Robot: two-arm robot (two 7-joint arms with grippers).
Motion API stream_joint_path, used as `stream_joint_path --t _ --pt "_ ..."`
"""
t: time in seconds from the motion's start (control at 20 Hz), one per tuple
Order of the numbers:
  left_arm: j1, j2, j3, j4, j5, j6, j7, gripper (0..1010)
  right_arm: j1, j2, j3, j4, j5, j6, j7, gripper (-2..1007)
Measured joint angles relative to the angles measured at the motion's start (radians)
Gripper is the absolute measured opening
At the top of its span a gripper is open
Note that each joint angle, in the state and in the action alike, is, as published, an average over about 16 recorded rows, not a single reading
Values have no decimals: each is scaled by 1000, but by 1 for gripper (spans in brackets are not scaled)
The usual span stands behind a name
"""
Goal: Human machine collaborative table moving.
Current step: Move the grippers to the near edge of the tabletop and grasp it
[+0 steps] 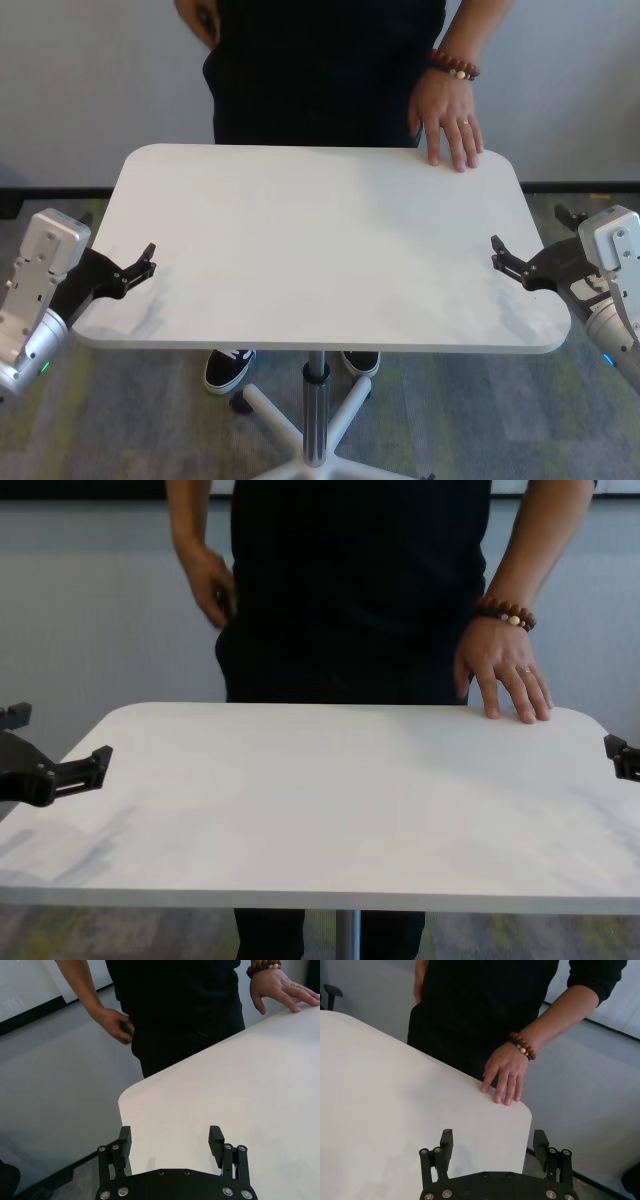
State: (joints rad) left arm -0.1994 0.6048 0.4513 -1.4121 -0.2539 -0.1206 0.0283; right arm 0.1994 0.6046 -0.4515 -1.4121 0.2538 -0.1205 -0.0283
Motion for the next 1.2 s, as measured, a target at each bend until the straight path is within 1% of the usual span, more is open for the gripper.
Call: stream_joint_path --t 0.4,0.55,0.65,0.8,0.95,1.1,1.2 --pt "6 3 -4 -8 0 0 -1 1003 -4 1 0 -6 -4 0 -4 1005" --pt "19 9 -11 -23 -1 -2 -3 1003 -16 6 2 -20 -13 1 -11 1005" --pt "34 17 -18 -38 -1 -7 -4 1003 -30 11 4 -36 -21 1 -19 1005" --pt "65 33 -32 -70 1 -16 -1 1003 -60 23 9 -67 -37 2 -34 1005" --pt "109 54 -50 -111 7 -28 7 1003 -100 39 16 -108 -59 5 -54 1005" --pt "165 82 -70 -157 22 -43 22 1003 -150 62 20 -155 -95 11 -79 1005" --pt "206 102 -83 -186 40 -53 37 1003 -183 79 22 -185 -124 19 -95 1005"
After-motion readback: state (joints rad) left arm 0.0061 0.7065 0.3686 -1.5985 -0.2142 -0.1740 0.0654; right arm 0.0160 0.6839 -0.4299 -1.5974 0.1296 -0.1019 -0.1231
